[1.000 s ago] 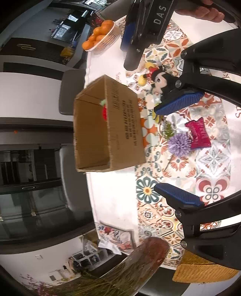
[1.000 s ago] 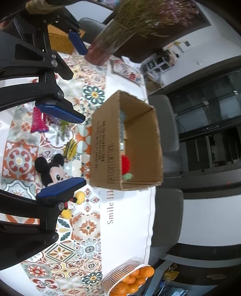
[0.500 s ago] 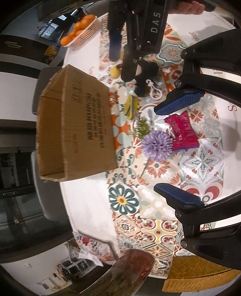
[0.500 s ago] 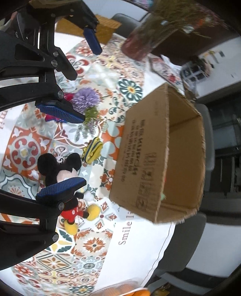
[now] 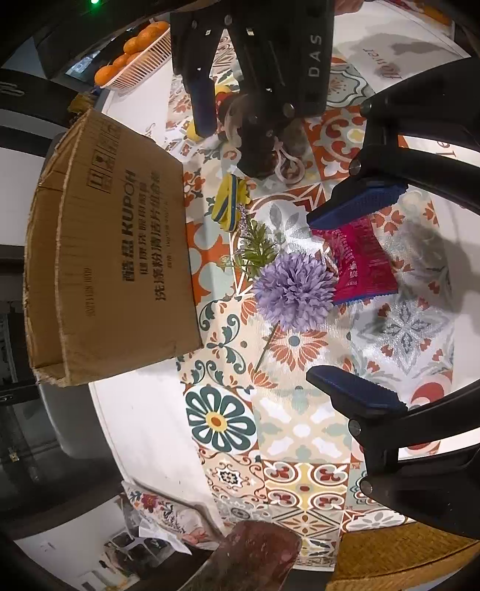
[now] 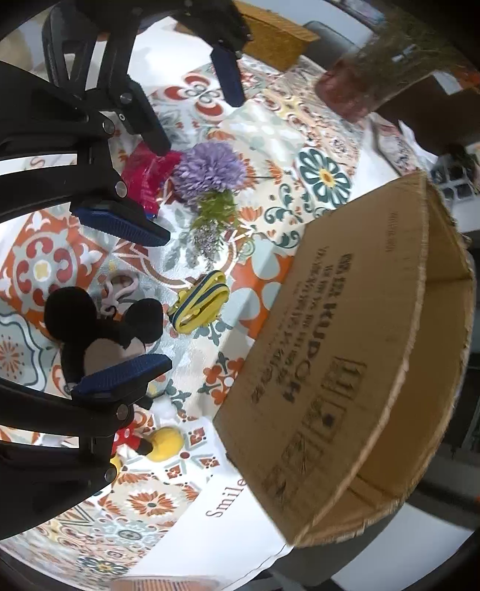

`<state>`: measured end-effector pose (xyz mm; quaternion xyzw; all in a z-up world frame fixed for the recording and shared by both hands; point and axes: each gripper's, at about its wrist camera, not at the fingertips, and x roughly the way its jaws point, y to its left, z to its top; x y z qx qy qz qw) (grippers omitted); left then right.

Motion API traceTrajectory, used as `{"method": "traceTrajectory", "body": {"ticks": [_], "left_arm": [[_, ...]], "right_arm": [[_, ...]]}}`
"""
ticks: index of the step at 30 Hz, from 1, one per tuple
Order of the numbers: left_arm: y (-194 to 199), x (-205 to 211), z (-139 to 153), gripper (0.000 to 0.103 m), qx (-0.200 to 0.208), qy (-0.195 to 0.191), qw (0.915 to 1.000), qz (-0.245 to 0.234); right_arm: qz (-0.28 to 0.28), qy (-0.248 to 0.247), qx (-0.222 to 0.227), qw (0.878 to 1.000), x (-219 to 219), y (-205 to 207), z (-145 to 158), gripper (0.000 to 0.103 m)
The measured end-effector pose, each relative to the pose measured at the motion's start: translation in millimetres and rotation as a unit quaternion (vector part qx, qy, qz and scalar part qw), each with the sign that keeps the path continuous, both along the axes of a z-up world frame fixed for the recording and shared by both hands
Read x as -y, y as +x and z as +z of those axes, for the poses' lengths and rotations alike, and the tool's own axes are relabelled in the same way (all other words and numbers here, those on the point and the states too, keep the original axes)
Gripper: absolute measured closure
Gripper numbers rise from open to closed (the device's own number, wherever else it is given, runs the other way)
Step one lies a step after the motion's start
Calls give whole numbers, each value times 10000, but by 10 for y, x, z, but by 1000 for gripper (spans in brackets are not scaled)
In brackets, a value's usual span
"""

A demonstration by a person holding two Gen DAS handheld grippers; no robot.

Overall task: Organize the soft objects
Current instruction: 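Move both tools back toward the remaining objects on the runner, then grasp the purple flower sprig with the left tool while the right tool grasps the striped toy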

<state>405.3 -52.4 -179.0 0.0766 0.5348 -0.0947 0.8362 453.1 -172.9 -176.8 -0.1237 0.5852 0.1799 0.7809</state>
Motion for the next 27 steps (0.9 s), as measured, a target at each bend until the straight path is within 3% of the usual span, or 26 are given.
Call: {"method": "traceTrajectory", "body": {"ticks": [12,22,25,27], "left_arm": [[232,-52,-319,28,-281,-101,9995,-34],[377,-36,-440,29,-338,-77,9993,111],[404,-28,-447,31,-332,-70,9993,127],[420,-26,-458,40,-337,-82,9993,144]], "right_arm": [[500,-459,-119,9976,-181,168,-287,42],[527,-380,-24,9979,-197,265,-406,45],[538,-338,-49,9980,-239,300,-469,51],[495,-285,-86,9983,-245,320,-513,60]]}}
